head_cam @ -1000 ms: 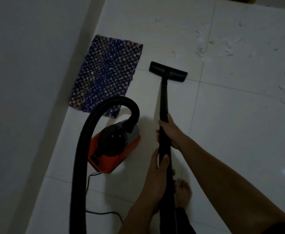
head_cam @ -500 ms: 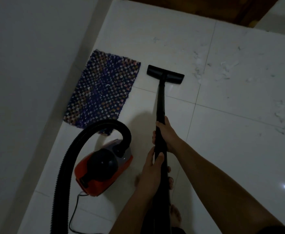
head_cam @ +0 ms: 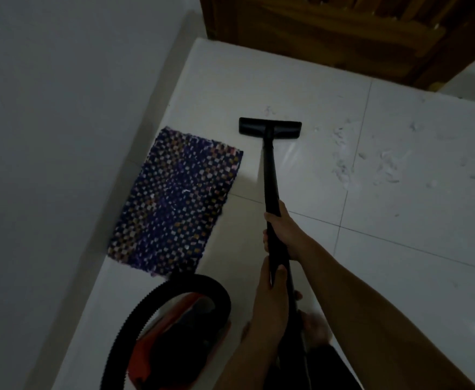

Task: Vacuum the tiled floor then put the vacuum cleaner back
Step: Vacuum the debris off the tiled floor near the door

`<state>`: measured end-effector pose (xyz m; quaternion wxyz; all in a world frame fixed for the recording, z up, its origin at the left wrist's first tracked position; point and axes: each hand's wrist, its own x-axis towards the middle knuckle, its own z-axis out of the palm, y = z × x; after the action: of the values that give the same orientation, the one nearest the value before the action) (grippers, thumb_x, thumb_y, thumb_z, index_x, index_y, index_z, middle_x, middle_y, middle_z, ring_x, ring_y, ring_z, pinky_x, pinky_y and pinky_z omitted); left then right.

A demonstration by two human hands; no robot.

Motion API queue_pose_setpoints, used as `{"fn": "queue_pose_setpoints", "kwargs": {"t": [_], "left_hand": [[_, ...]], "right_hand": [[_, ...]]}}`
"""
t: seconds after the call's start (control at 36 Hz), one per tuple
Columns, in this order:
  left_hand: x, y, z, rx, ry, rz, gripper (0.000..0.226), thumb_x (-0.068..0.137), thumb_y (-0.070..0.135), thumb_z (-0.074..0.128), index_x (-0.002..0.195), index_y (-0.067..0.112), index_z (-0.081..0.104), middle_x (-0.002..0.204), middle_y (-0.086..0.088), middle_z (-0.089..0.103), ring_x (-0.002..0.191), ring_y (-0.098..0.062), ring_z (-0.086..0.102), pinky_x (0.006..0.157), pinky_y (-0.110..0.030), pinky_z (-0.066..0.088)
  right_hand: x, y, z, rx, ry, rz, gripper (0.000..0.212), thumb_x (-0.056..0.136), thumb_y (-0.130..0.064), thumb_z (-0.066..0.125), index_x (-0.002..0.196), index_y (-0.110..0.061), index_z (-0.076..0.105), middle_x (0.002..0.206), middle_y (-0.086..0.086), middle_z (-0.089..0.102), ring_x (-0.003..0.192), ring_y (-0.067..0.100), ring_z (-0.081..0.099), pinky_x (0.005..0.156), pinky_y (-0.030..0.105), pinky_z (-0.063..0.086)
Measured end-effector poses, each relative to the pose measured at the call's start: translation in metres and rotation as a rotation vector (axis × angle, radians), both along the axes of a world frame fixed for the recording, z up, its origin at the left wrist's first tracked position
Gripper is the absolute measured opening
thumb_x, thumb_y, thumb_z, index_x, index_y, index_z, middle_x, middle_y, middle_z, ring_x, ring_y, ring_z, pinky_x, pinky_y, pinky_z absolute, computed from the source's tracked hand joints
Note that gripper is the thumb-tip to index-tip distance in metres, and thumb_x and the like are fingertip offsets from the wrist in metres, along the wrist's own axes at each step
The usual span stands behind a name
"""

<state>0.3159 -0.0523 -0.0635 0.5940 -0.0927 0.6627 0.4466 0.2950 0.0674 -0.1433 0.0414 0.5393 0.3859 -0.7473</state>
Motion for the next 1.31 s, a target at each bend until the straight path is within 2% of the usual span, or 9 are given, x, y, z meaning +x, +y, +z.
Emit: {"fn": "queue_pose_setpoints", "kwargs": {"t": [0.06,0.14,0.25,0.33,0.42,0.56,0.75,1.06,1.31], "left_hand": [[-0.01,0.013,-0.003,-0.006,0.044,-0.012,0.04,0.101,0.035,0.036,0.141,0.035,0.035,0.113,-0.021,0.059,0.057,-0.025,0.06,0.058,-0.034,0.049],[-0.023,0.035,-0.006,-0.024,0.084,-0.048,0.04,0.1,0.038,0.038,0.14,0.036,0.036,0.132,-0.027,0.052,0.107,-0.054,0.055,0.085,-0.055,0.051],[-0.043,0.066,-0.009,-0.066,0.072,-0.052,0.047,0.099,0.041,0.04,0.144,0.035,0.03,0.141,-0.026,0.045,0.123,-0.052,0.045,0.101,-0.061,0.041],[-0.056,0.09,-0.012,-0.043,0.065,-0.04,0.046,0.1,0.038,0.039,0.145,0.034,0.03,0.134,-0.025,0.052,0.111,-0.049,0.056,0.091,-0.055,0.049],[-0.064,0.114,-0.018,0.03,0.054,-0.01,0.04,0.102,0.031,0.037,0.141,0.033,0.035,0.096,-0.011,0.059,0.059,-0.023,0.059,0.055,-0.033,0.05],[-0.072,0.155,-0.015,0.059,0.003,0.006,0.038,0.102,0.03,0.037,0.14,0.03,0.037,0.08,-0.009,0.053,0.046,-0.014,0.05,0.035,-0.019,0.042],[-0.081,0.202,-0.01,0.067,0.002,-0.019,0.037,0.102,0.031,0.037,0.139,0.033,0.038,0.073,-0.01,0.052,0.031,-0.01,0.048,0.034,-0.018,0.042],[-0.078,0.25,0.001,0.071,0.007,-0.09,0.033,0.101,0.028,0.039,0.134,0.031,0.042,0.076,-0.01,0.053,0.048,-0.016,0.05,0.036,-0.021,0.043],[-0.059,0.28,0.011,0.09,-0.017,-0.217,0.036,0.1,0.031,0.041,0.137,0.029,0.042,0.074,-0.01,0.054,0.038,-0.014,0.05,0.035,-0.021,0.044]], "right_hand": [[-0.012,0.013,-0.002,0.002,0.006,-0.006,0.056,0.101,-0.016,0.04,0.148,-0.039,0.019,0.061,0.01,0.047,0.047,0.02,0.046,0.042,0.027,0.043],[-0.028,0.035,-0.005,-0.001,0.006,-0.011,0.055,0.102,-0.017,0.04,0.147,-0.039,0.021,0.062,0.009,0.047,0.048,0.019,0.046,0.041,0.026,0.044],[-0.046,0.066,-0.011,-0.034,-0.007,-0.032,0.057,0.101,-0.018,0.041,0.149,-0.04,0.017,0.058,0.008,0.047,0.045,0.018,0.046,0.039,0.024,0.044],[-0.057,0.091,-0.011,-0.024,-0.016,-0.023,0.06,0.101,-0.018,0.041,0.15,-0.041,0.014,0.057,0.008,0.048,0.045,0.018,0.046,0.039,0.025,0.044],[-0.065,0.118,-0.013,-0.022,-0.022,-0.028,0.059,0.101,-0.018,0.041,0.149,-0.04,0.015,0.059,0.008,0.047,0.046,0.018,0.046,0.039,0.025,0.044],[-0.071,0.16,-0.016,-0.004,-0.045,-0.024,0.056,0.101,-0.019,0.04,0.149,-0.037,0.018,0.06,0.009,0.047,0.047,0.019,0.047,0.041,0.026,0.045],[-0.076,0.209,-0.016,0.017,-0.042,-0.035,0.05,0.101,-0.015,0.037,0.144,-0.037,0.023,0.063,0.009,0.045,0.047,0.02,0.045,0.041,0.026,0.044],[-0.062,0.25,-0.01,0.158,-0.119,-0.126,0.05,0.098,-0.015,0.04,0.144,-0.032,0.031,0.063,0.01,0.049,0.046,0.019,0.048,0.041,0.026,0.044],[-0.022,0.283,-0.002,0.213,-0.209,-0.228,0.046,0.098,-0.016,0.038,0.141,-0.028,0.032,0.058,0.009,0.049,0.042,0.019,0.047,0.043,0.027,0.045]]}}
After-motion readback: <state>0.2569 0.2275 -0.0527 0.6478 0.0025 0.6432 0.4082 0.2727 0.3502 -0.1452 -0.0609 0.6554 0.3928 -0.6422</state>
